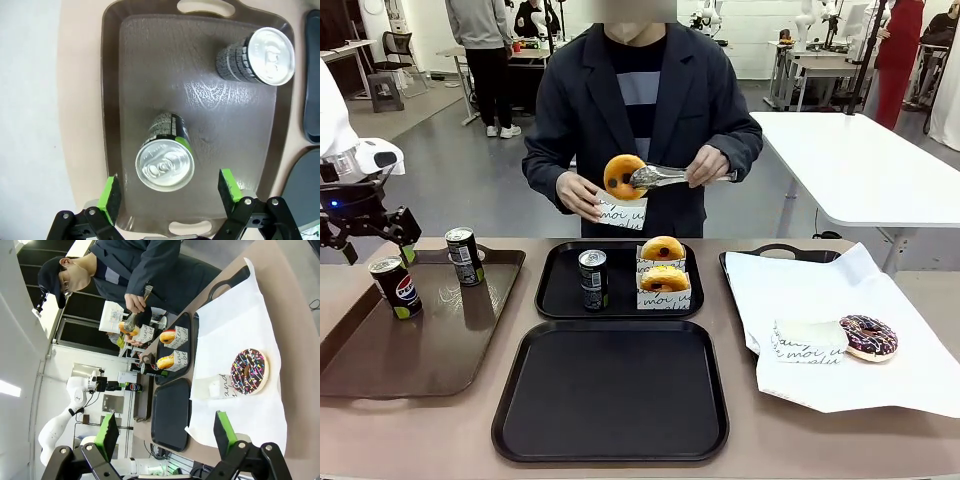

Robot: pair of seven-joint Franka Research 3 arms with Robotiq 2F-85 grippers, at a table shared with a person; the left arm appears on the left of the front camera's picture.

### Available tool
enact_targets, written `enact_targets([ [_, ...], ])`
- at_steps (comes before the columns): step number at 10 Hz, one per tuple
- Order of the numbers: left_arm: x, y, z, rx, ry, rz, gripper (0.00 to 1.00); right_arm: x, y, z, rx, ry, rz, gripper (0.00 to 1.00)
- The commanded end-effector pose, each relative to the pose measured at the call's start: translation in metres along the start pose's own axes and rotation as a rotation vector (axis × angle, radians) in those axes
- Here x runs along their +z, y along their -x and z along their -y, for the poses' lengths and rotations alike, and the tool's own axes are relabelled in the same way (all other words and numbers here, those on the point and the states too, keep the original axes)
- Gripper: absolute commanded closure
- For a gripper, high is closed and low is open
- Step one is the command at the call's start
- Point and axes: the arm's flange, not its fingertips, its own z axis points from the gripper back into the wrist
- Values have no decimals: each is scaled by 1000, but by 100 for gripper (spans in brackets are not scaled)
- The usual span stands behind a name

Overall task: Set up donuts and drinks on trays.
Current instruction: Pick up one Pepsi coke from the Handle tray and place it on the Flat Tray without a Pepsi coke.

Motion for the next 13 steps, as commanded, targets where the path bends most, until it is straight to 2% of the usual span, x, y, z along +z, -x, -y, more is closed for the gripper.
enact_targets([
  [1, -14, 0, -9, -38, 11, 27, 0, -2, -2, 1, 14, -24, 13, 0],
  [9, -42, 4, -13, -77, 78, 24, 0, -2, -2, 1, 14, -24, 13, 0],
  [12, -45, 4, -12, -74, 81, 23, 91, -2, -2, 1, 14, -24, 13, 0],
  [13, -45, 4, -12, -74, 82, 23, 100, -2, -2, 1, 14, -24, 13, 0],
])
